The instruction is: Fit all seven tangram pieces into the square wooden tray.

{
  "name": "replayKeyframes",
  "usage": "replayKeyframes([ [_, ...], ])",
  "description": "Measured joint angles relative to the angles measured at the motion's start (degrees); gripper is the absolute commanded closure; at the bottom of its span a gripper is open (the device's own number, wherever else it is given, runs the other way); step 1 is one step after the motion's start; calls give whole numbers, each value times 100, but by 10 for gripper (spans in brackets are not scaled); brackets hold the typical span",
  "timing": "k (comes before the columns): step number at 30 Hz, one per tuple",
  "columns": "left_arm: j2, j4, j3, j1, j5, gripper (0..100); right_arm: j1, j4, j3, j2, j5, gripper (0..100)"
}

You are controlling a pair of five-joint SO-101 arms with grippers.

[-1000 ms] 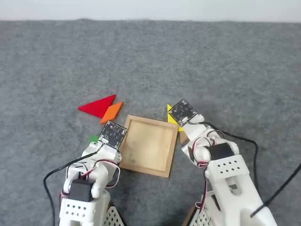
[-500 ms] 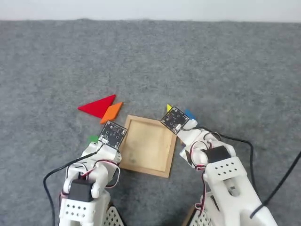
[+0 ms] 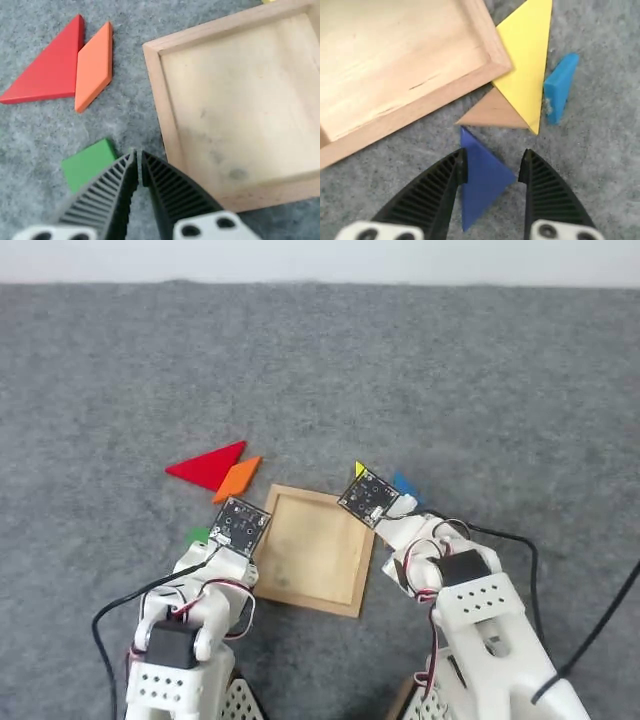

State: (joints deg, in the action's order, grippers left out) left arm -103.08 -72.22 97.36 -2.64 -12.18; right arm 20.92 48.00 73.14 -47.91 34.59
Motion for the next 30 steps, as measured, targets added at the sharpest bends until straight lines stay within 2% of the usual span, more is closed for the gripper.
replayKeyframes([
  [11,0,0,0,0,0,987,0,0,0,0,202,810],
  [17,0,0,0,0,0,987,105,0,0,0,273,699],
  [22,0,0,0,0,0,987,387,229,0,0,299,722],
  [30,0,0,0,0,0,987,158,246,0,176,484,720],
])
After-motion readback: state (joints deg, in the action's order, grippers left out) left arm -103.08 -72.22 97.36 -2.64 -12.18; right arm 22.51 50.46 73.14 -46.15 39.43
